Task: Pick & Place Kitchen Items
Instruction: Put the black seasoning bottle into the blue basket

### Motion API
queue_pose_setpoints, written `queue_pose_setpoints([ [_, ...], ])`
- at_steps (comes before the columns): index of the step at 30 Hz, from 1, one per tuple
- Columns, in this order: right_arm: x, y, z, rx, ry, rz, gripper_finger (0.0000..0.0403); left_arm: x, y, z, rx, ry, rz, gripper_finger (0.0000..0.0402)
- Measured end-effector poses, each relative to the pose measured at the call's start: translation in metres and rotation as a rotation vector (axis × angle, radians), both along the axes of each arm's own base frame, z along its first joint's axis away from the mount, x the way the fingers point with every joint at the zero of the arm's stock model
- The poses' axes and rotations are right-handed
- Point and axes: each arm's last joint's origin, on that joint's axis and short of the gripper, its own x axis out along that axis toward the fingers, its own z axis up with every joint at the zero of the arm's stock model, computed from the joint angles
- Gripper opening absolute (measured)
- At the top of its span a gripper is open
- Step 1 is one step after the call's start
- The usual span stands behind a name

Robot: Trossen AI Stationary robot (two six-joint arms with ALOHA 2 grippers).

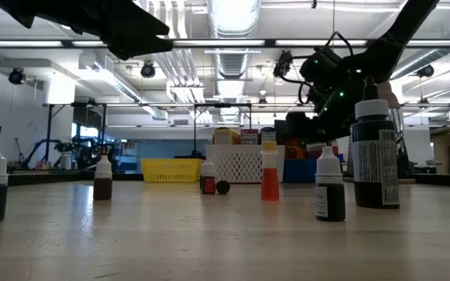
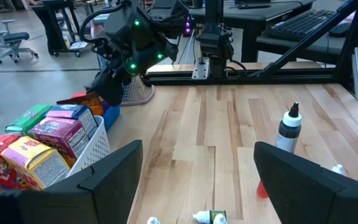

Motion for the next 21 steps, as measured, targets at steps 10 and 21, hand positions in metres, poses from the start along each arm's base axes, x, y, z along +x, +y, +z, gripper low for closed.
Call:
queue_pose_setpoints([
  [10,-0.001,0.001,-0.003,0.014,0.03,0.015,0.0276,0.0,0.0,0.0,0.0,0.0,0.0,0.0312],
  [21,-0.005,0.002,0.015,-0.042,0.026,0.019,0.0267,0.0,0.0,0.0,-0.004,0.0,0.001,0.0312],
])
